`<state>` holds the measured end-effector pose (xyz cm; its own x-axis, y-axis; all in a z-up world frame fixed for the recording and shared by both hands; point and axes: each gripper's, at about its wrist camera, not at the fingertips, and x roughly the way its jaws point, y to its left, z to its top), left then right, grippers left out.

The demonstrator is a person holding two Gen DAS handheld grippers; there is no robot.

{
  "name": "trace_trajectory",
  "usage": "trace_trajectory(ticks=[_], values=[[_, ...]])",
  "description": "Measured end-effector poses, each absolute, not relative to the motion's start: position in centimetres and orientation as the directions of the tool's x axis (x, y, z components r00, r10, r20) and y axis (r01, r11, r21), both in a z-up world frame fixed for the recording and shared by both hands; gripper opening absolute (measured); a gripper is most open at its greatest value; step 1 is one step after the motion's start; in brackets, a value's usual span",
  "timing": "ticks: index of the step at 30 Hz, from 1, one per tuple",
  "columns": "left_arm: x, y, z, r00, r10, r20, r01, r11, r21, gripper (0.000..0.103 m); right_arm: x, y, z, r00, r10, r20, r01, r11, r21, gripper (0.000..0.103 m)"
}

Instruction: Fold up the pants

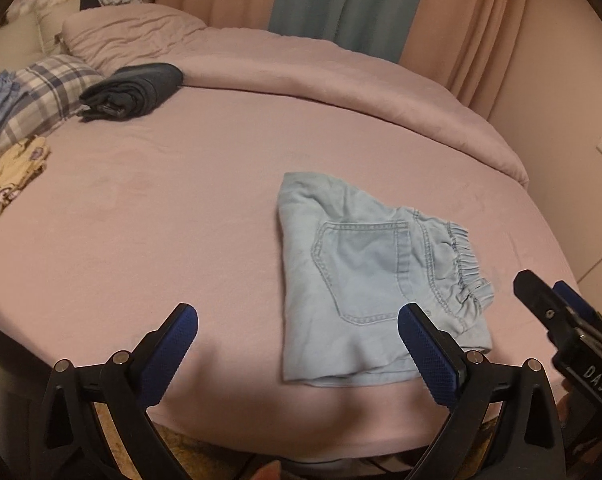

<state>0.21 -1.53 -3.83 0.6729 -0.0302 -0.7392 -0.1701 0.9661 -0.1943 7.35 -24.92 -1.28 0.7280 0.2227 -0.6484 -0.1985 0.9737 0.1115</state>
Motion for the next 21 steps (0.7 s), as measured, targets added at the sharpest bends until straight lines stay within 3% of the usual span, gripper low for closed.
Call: trace_trajectory(ticks=[21], values=[[-1.1,-1.5,-2.6,0.690,0.035,-0.723,-0.199,0.970,-0.142,0.100,5.8,-23.6,-1.4,0.724,0.170,-0.668,-0.168,0.983,0.068,0.103]])
